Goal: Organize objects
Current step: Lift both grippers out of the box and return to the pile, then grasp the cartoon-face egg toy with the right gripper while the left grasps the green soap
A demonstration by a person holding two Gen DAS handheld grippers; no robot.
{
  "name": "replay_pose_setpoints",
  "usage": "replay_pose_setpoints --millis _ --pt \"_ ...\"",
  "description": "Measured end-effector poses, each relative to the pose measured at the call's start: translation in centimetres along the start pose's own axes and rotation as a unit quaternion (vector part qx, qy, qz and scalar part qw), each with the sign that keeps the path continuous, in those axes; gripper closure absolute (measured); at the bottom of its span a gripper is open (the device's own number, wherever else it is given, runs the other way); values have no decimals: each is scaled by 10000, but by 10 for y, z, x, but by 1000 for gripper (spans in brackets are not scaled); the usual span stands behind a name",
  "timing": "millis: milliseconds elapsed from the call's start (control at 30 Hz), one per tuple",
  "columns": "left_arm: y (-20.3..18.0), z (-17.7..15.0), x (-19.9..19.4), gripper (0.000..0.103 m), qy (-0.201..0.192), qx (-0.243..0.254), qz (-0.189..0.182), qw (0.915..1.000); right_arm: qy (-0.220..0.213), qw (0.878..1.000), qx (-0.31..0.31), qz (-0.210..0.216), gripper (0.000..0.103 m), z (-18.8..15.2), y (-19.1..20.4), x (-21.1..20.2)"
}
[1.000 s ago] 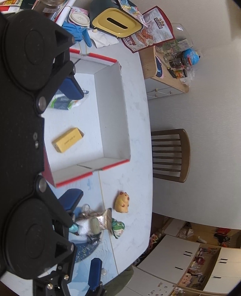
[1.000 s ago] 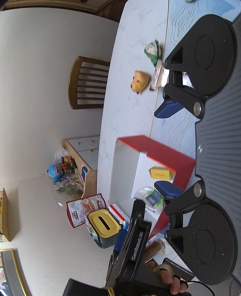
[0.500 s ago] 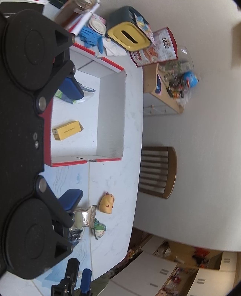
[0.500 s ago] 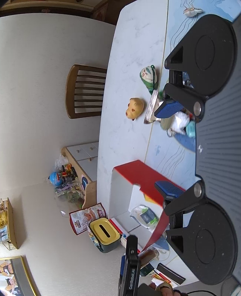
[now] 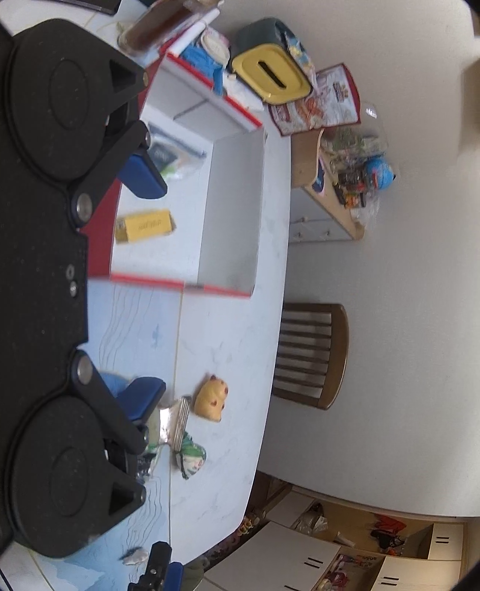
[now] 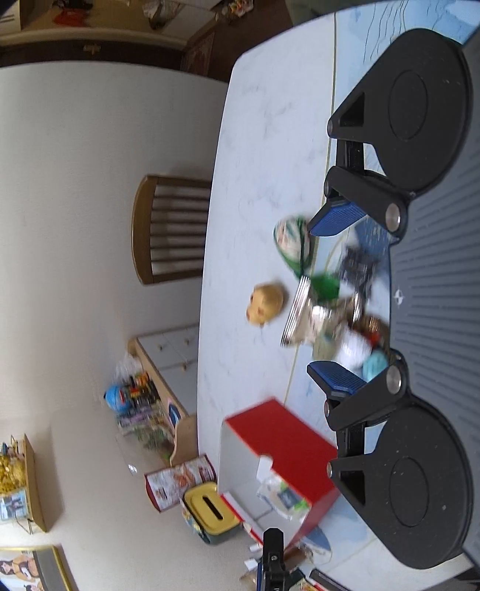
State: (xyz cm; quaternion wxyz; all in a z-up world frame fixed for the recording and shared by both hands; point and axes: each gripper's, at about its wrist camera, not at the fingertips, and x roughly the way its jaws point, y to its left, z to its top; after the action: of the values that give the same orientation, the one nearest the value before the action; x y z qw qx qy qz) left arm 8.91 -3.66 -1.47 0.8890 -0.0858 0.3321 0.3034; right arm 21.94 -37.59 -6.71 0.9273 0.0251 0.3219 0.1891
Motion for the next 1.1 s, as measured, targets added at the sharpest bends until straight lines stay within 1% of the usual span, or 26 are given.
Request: replay_pose_setpoints --millis 100,267,467,567,700,833,933,1100 --pt "-17 -1 9 1 32 152 -175 9997 -47 9998 105 -155 29 -7 -20 -4" --pt "-52 -2 31 1 218 416 -487 9977 100 9983 263 -506 29 -18 -56 -3" --pt "-97 -13 71 1 506 806 -573 9938 257 9933 455 -1035 29 -40 -99 4" --pt "-112 -20 90 1 665 905 -653 9915 365 9901 665 -1184 29 -52 -122 7" --pt "-121 -21 112 1 779 925 -713 9901 472 9860 832 -1366 29 -62 -148 12" --pt "-121 -18 134 1 983 704 -881 9887 635 9819 965 -1498 29 -72 -170 24" --pt "-123 -17 146 1 1100 643 -970 9871 755 9813 936 -1503 29 -76 -178 37" --pt "-126 -16 161 6 1295 594 -1037 9844 852 9812 890 -1483 29 -78 -183 56"
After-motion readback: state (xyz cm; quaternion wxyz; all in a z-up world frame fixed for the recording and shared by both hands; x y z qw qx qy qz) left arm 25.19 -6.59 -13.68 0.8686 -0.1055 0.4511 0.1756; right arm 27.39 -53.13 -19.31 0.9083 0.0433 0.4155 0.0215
